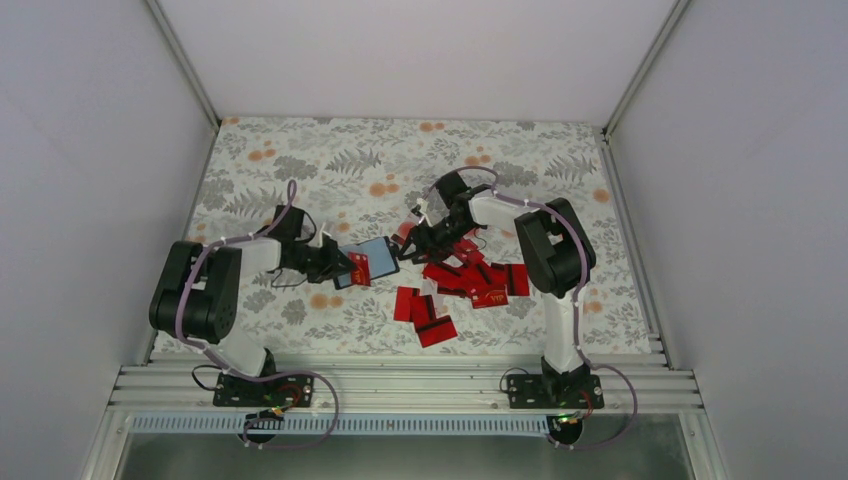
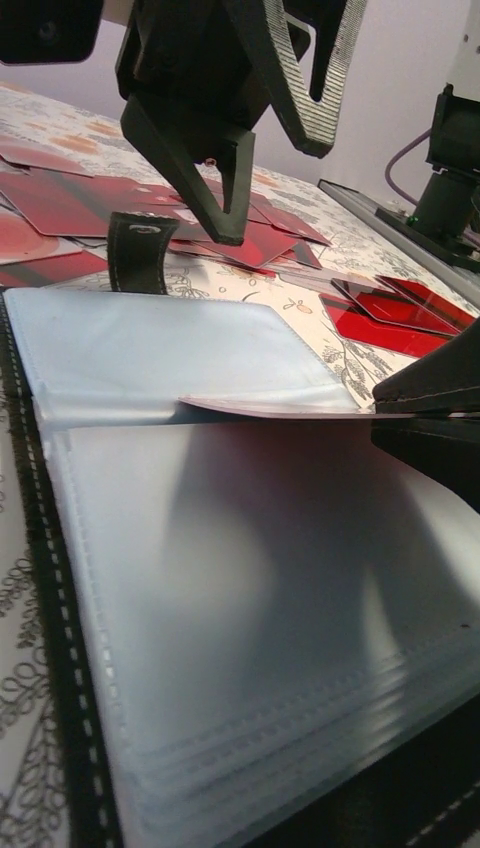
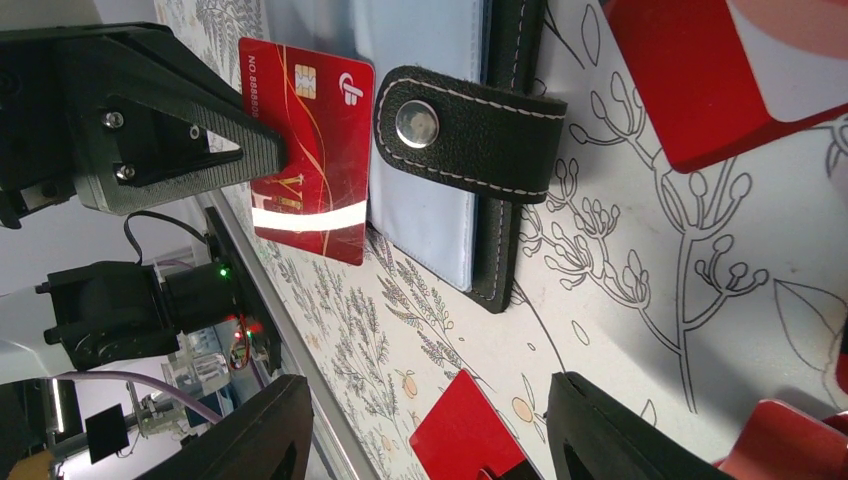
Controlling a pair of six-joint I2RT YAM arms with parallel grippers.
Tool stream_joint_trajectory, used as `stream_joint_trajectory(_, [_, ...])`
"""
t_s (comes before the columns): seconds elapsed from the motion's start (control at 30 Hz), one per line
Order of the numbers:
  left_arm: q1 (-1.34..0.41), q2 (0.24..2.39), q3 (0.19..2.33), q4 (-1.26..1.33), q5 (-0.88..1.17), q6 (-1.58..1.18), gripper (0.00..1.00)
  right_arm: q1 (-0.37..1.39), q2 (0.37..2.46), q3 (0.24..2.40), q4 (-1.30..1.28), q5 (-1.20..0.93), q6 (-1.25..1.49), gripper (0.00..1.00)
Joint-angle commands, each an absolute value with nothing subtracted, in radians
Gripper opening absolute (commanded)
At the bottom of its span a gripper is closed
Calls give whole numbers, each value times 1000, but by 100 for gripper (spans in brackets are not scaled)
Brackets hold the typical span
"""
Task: Put the credit cards into the card holder
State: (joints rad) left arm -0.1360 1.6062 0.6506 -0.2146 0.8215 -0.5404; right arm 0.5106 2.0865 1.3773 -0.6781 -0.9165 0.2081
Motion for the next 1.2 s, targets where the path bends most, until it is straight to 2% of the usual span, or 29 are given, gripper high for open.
stream_joint_trajectory(0.0, [-127, 1633, 683, -211, 826, -551, 2, 519, 2096, 1382, -680, -925, 195, 60])
stream_joint_trajectory(0.53, [-127, 1676, 736, -178, 834, -534, 2, 519, 2110, 1394, -693, -923, 187, 60])
stream_joint_trajectory(1.17, [-127, 1653, 664, -40, 841, -559, 2, 519, 2132, 1399, -684, -944, 196, 60])
